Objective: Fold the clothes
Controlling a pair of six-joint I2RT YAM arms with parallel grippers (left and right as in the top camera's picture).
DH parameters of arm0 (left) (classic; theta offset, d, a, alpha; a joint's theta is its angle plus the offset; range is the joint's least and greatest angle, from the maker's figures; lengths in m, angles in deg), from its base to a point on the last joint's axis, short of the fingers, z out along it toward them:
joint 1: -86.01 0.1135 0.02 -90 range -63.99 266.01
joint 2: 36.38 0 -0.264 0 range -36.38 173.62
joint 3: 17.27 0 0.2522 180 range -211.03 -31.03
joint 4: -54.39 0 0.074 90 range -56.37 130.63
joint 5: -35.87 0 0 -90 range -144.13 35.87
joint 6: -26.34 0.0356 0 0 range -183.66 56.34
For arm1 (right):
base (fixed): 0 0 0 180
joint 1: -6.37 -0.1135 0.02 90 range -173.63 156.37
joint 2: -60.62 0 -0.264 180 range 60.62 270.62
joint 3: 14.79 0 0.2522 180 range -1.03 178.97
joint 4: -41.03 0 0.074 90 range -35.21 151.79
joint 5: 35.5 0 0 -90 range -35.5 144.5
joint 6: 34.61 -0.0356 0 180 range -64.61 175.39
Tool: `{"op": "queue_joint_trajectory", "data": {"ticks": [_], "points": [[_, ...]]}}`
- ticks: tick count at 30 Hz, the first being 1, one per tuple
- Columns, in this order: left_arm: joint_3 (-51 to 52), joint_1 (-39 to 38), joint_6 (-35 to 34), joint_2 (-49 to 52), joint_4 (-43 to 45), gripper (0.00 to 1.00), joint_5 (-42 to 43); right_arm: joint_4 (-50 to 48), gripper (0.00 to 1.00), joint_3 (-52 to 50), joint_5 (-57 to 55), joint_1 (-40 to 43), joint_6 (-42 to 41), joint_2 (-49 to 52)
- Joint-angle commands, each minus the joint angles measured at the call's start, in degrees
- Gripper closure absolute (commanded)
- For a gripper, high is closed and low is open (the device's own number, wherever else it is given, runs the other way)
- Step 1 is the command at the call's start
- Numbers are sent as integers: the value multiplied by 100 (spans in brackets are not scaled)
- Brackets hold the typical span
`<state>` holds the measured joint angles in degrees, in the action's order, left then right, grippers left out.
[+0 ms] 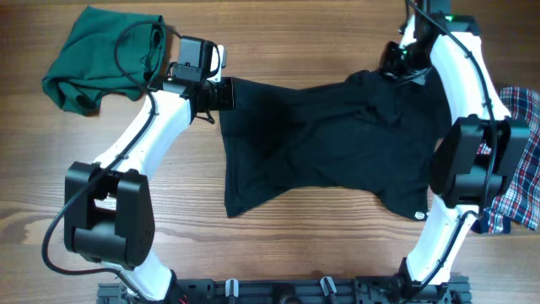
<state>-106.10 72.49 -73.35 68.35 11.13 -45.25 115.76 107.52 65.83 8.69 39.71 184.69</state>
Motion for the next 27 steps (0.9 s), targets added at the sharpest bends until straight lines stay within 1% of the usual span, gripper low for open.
{"op": "queue_joint_trajectory", "data": {"ticks": [1,5,7,10,15,19,23,24,25,26,27], "points": [[-46,-26,48,79,57,71,70,-127,92,-192,415,-219,85,81],[-46,-24,48,79,55,71,68,-575,96,-693,348,-450,57,151],[-46,-24,48,79,33,71,68,-927,96,-1075,4,-501,39,151],[-46,-24,48,79,20,71,68,-1010,96,-1272,-531,-498,26,162],[-46,-24,48,79,35,71,70,-1038,96,-1491,-1060,-474,48,162],[-46,-24,50,79,9,71,68,-839,96,-1482,-1132,-461,-201,146],[-46,-24,50,79,11,71,68,-247,96,-1346,-2114,-461,-741,-59],[-46,-24,52,79,11,71,68,-131,96,-1298,-2221,-461,-743,-138],[-46,-24,52,79,11,72,66,-15,96,-1257,-2258,-461,-739,-271],[-48,-24,68,76,9,75,68,28,96,-1250,-2229,-461,-743,-459],[-48,-24,136,70,2,76,68,68,96,-1250,-2208,-461,-748,-651]]}}
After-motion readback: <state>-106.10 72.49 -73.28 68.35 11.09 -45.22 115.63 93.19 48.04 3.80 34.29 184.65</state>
